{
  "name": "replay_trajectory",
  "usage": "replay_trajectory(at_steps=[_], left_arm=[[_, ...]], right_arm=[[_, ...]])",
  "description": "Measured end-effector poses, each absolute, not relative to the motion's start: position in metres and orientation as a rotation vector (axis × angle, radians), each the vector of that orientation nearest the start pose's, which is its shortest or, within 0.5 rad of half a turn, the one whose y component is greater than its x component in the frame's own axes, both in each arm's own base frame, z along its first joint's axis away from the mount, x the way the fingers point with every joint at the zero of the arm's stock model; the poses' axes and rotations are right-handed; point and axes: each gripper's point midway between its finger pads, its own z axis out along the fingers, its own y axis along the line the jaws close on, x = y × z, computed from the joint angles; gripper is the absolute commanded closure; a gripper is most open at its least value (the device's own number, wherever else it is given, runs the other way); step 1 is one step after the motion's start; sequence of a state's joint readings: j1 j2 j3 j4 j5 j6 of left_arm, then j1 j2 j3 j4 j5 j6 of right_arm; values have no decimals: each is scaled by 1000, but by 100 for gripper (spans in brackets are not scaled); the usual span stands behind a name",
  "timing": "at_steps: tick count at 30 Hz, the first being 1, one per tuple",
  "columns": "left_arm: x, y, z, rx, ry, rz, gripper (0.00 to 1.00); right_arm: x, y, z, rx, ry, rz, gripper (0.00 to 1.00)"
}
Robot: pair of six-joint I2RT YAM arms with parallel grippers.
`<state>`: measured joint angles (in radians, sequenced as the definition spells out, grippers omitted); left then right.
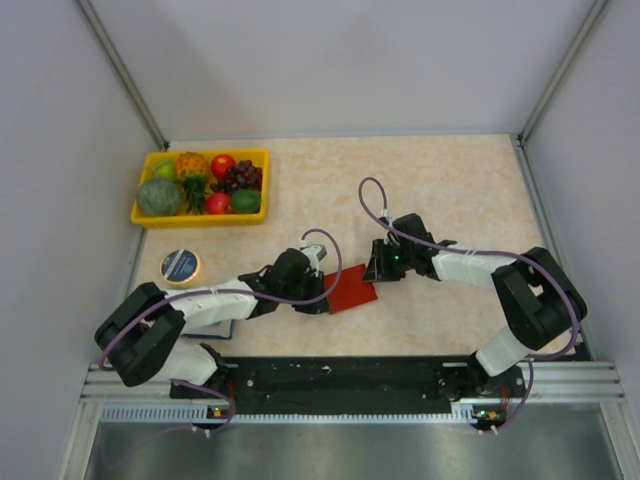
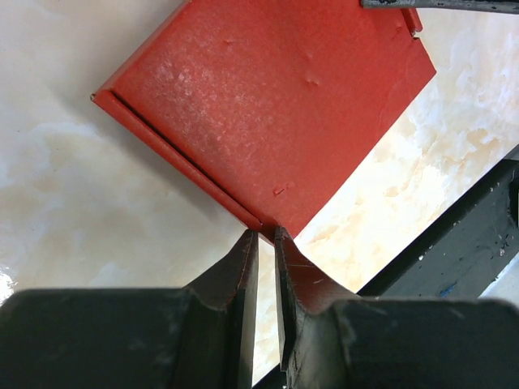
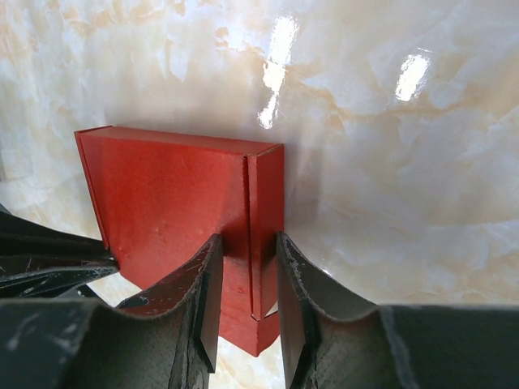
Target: Fold the paper box
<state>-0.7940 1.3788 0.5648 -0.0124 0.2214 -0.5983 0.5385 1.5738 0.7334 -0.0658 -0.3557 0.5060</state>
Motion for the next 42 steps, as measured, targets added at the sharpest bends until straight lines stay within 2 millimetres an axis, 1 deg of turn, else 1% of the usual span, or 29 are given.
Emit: replay_trajectory(at_steps=[3, 9, 21, 33, 35, 39, 41, 42], left_arm=[[178, -273, 36, 367, 2537, -894, 81], [178, -275, 35, 367, 2519, -915, 85], [185, -268, 37, 415, 2458, -801, 91], [187, -271, 35, 460, 2428, -770, 92], [187, -271, 34, 465, 2420, -775, 92], [185, -275, 35, 479, 2395, -810, 90], [185, -276, 35, 482, 2394, -821, 87], [185, -277, 36, 475, 2391, -831, 83]], right_arm=[[255, 245, 31, -205, 2599, 852, 71], [257, 245, 31, -213, 2587, 843, 71], [262, 248, 30, -214, 2567, 855, 71], [266, 250, 32, -242, 2554, 849, 71], [266, 251, 32, -245, 2553, 852, 69], [268, 252, 33, -254, 2553, 849, 62], [268, 251, 32, -258, 2555, 844, 58], [267, 250, 32, -259, 2559, 841, 54]])
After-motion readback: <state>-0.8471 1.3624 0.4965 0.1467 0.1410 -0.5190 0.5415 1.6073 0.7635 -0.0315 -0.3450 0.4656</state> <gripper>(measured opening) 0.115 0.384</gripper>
